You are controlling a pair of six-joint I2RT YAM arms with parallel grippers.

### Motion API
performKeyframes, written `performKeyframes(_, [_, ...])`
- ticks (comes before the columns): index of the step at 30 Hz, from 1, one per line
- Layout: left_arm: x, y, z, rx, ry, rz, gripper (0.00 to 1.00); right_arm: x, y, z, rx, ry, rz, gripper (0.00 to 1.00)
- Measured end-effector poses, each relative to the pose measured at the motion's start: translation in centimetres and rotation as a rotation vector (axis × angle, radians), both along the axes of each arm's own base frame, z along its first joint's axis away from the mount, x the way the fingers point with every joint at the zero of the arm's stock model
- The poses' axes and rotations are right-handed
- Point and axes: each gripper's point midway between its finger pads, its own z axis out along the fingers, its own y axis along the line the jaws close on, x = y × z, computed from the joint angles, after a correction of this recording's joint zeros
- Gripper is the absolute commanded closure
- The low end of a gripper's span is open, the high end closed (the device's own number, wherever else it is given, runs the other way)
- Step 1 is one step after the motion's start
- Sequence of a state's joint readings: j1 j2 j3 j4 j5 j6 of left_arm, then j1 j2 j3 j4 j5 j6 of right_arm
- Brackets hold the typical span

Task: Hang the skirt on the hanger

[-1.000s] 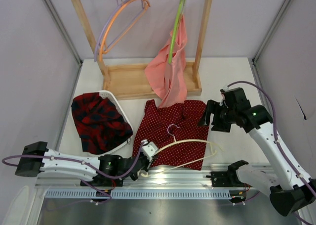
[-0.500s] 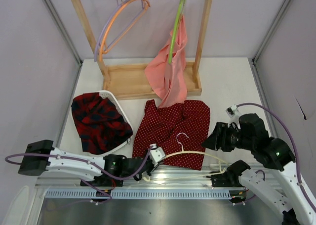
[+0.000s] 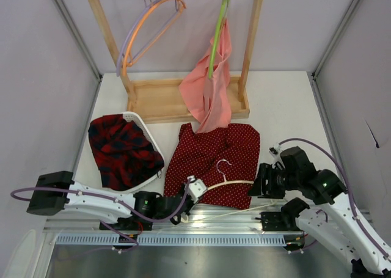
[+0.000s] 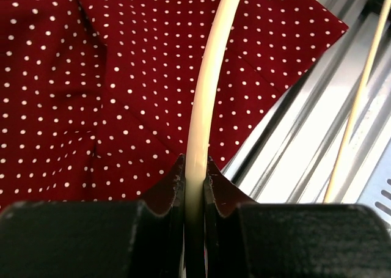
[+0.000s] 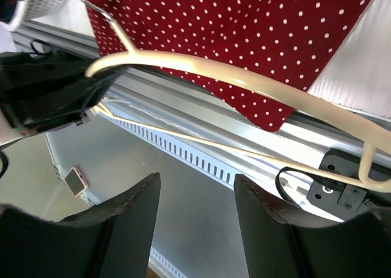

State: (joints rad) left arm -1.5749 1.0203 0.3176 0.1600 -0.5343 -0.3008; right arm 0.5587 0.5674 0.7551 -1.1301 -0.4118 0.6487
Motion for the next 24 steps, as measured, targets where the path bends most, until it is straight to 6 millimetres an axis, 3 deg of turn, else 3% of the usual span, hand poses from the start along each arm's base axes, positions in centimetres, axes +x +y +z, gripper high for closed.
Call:
performKeyframes(8, [0.5, 0.6, 0.7, -0.004, -0.01, 0.038, 1.0, 0.1, 2.2, -1.8, -0.008, 0.04, 0.081, 0.43])
performKeyframes(14, [0.1, 0.3, 1.4, -0.034, 0.0, 0.016, 1.0, -2.1, 3.9, -4.3, -0.136, 0.05, 0.227, 0.43])
performKeyframes(18, [-0.8, 0.1, 0.6, -0.006, 0.008, -0.021, 1.0, -2.3, 3.8, -5.9, -0.245, 0.022, 0.215, 0.44])
performKeyframes(24, [-1.7, 0.0, -1.1, 0.053, -0.004, -0.041, 1.0, -0.2, 2.3, -6.8, -0.311, -0.054, 0.043, 0.46])
